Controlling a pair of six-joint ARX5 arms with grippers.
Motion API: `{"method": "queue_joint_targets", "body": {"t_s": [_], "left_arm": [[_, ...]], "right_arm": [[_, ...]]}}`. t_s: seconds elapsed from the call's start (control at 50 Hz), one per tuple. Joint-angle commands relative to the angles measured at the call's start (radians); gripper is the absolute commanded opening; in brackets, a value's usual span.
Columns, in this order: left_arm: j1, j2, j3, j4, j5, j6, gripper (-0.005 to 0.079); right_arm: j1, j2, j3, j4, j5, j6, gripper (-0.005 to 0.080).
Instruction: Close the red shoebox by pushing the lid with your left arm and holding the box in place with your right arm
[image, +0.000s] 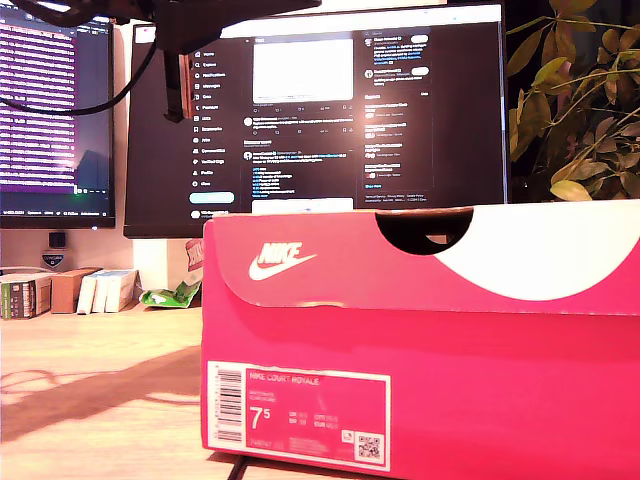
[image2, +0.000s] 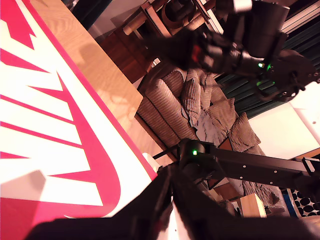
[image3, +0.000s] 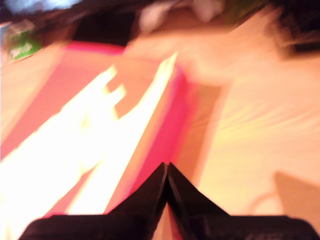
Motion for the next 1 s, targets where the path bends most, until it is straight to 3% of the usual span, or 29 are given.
{"method": "queue_joint_targets", "body": {"t_s": [0.0, 0.58, 0.82, 0.98], "left_arm": [[0.008, 0.002, 0.0, 0.006, 0.0, 0.019, -0.0019], [0.041, 0.002, 0.0, 0.008, 0.0, 0.032, -0.0019], [0.057, 0.002, 0.0, 0.006, 0.0, 0.051, -0.0019], [0.065, -0.001, 0.0, 0.005, -0.014, 0.089, -0.0019]], "right_arm": [[0.032, 0.003, 0.004, 0.001, -0.007, -0.004, -0.0012], [0.299, 0.208, 0.004, -0.008, 0.004, 0.029, -0.0012], [0.362, 0.295, 0.004, -0.02, 0.067, 0.01, -0.0012], [0.378, 0.285, 0.004, 0.044, 0.08, -0.016, -0.0012]]}}
